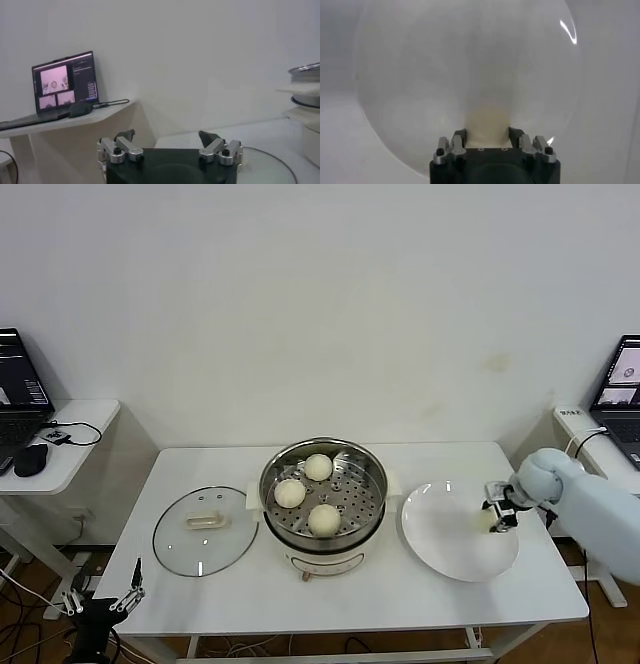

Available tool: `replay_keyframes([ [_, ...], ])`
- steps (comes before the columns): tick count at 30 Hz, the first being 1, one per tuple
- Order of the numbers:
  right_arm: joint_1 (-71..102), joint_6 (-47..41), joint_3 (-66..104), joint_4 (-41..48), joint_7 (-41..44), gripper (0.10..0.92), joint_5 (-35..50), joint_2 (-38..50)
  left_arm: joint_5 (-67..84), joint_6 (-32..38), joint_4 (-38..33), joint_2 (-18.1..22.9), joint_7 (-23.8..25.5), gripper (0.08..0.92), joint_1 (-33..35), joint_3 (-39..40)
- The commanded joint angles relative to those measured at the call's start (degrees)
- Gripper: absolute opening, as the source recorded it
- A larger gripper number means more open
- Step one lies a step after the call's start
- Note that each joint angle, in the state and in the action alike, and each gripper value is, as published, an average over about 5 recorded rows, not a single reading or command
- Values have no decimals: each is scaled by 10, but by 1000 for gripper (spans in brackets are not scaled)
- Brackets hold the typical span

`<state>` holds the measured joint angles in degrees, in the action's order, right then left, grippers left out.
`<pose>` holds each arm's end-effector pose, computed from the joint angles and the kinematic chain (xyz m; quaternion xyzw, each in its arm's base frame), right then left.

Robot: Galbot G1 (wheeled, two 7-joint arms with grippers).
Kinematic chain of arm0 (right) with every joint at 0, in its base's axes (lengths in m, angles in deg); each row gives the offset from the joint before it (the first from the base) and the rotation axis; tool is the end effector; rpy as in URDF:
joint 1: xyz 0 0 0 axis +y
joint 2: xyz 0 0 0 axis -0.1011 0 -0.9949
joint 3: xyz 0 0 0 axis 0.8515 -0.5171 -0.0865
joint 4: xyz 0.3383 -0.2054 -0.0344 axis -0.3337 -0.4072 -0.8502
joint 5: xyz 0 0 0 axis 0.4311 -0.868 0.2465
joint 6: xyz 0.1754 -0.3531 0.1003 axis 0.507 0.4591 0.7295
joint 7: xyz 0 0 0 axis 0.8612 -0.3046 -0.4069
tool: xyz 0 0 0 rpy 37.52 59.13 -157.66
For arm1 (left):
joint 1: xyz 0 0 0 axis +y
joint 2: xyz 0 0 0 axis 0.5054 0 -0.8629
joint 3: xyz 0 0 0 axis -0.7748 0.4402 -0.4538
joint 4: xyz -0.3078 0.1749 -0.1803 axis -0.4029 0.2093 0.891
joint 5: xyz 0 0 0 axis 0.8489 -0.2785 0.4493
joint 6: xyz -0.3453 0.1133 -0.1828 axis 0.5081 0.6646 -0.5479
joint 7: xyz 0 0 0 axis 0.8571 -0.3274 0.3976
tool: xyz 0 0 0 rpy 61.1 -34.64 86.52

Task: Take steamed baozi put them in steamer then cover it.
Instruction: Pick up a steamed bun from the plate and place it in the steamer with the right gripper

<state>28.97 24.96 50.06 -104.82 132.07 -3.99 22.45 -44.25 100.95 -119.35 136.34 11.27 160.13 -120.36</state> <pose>0.5797 -0.2380 -0.2337 0.4352 -0.5384 0.5979 0.4040 0.1432 0.1859 -0.4028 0.0870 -0.9902 -0.1080 0.0133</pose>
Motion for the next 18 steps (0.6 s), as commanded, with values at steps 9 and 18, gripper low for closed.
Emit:
replay_keyframes([
  [9, -414, -96, -281, -183, -3, 568, 275, -11, 4, -1, -8, -7, 1, 823, -4, 4],
  [18, -462, -179, -329, -198, -65, 575, 411, -136, 6, 1, -8, -2, 1, 823, -9, 6],
])
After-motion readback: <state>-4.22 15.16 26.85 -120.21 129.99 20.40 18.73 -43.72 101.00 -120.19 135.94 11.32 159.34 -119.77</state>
